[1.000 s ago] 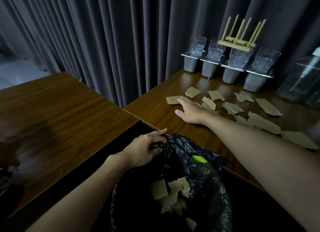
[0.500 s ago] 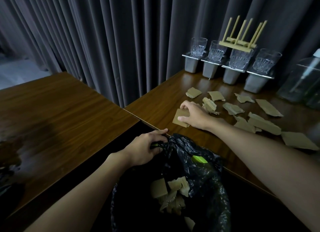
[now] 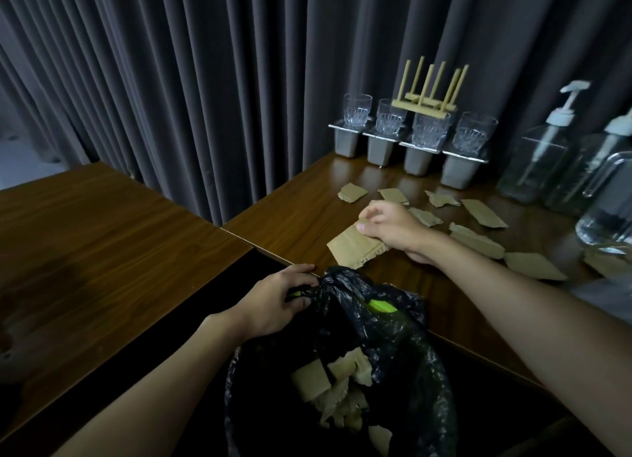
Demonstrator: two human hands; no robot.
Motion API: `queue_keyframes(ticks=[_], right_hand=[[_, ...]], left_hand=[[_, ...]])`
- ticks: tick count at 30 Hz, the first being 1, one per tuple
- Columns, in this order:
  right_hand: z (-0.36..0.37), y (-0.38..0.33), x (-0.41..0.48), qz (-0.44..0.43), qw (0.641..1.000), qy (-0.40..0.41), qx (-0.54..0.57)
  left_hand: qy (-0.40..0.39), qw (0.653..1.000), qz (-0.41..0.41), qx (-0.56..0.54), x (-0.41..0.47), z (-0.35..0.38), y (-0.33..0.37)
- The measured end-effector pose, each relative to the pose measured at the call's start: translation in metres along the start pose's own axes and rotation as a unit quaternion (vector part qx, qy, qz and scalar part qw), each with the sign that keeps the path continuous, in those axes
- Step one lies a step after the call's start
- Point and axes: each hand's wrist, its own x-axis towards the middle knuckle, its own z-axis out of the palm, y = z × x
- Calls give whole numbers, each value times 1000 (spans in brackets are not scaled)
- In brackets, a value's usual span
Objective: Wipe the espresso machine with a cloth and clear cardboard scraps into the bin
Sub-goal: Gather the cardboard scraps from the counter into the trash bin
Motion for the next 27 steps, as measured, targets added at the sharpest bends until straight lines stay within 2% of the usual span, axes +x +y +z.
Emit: queue_keyframes(ticks=[3,6,10,16,21,25,27], right_hand=[[-14,-11,-27,-15,998,8,56],[-24,-18,-58,-31,996,-29,83],[-33,-27,-94,-55,994,-52,81],[-23,-26,-127,-28,990,-134,17],[-33,-4,-128,-39,998,-54,5],[-48,27,-114,1,987,82,-135],[-53,40,-109,51,974,91,-201]], left_hand=[[2,1000,11,-1,4,7,12],[2,1000,15,0,7,14,21],[-9,1000,17,-11,10,17,26],[-13,999,32,5,17,27,34],[-13,1000,26,-4,18,26,33],[-5,1000,24,-10,18,28,33],[-3,1000,24,-6,19,28,32]])
